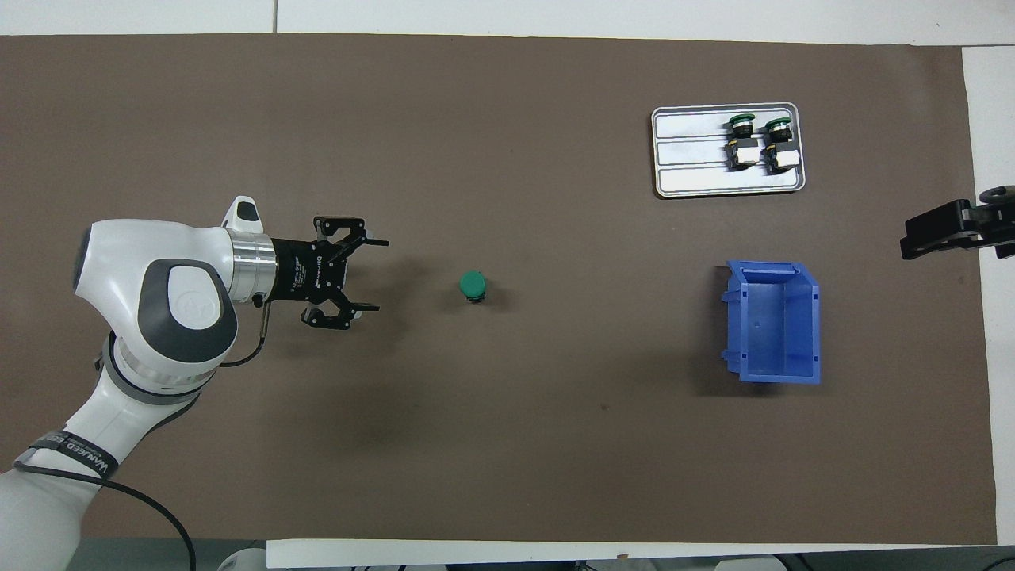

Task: Place and press button with both arms
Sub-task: 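Open the left gripper and draw it back from the button, then lower the left gripper onto the green button and press down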

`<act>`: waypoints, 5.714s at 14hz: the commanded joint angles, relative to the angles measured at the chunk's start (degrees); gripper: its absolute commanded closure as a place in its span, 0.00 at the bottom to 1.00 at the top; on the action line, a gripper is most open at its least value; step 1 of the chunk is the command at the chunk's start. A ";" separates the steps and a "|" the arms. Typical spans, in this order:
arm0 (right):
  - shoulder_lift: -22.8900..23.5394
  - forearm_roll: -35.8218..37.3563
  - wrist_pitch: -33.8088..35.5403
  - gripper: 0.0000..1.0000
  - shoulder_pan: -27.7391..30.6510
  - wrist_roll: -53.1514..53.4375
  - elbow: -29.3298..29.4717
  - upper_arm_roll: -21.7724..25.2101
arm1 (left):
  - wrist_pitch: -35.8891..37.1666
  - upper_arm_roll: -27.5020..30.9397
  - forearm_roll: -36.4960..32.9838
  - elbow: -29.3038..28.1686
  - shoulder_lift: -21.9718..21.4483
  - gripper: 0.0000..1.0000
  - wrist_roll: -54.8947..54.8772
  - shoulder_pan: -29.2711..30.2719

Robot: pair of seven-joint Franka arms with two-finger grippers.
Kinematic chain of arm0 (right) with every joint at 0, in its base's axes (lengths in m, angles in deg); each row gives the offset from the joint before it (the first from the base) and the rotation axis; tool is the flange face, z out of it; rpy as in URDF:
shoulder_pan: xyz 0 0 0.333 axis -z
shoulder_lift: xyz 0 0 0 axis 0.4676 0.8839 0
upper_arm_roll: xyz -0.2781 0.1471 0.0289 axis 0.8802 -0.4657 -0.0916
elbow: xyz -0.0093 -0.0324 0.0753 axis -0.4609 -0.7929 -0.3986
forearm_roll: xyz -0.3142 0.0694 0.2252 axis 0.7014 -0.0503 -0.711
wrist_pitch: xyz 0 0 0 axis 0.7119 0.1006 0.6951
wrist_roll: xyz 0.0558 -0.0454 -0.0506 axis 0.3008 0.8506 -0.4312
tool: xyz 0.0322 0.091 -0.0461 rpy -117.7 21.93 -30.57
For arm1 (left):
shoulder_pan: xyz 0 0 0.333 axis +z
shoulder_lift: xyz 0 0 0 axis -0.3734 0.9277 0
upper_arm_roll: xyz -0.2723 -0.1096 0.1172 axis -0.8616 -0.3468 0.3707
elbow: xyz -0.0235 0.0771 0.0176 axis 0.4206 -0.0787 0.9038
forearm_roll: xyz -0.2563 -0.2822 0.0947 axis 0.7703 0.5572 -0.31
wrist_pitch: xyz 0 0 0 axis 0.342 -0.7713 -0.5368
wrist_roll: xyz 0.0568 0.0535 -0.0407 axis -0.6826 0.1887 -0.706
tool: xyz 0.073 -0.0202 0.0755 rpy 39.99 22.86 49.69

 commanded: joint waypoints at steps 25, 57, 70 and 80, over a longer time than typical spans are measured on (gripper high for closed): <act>-1.12 -0.08 0.35 0.01 0.24 -1.24 -1.13 -0.08 | 12.36 -0.73 -44.77 20.67 2.45 0.55 5.60 -10.73; -1.12 -0.08 0.35 0.01 0.24 -1.24 -1.13 -0.08 | 2.08 -0.91 -48.02 19.02 9.92 1.00 5.77 -19.36; -1.12 -0.08 0.35 0.01 0.24 -1.24 -1.13 -0.08 | 0.94 -0.99 -45.21 16.20 9.65 1.00 4.19 -20.41; -1.12 -0.08 0.35 0.01 0.24 -1.24 -1.13 -0.08 | 4.18 -0.56 -45.04 17.69 7.73 0.97 1.91 -17.34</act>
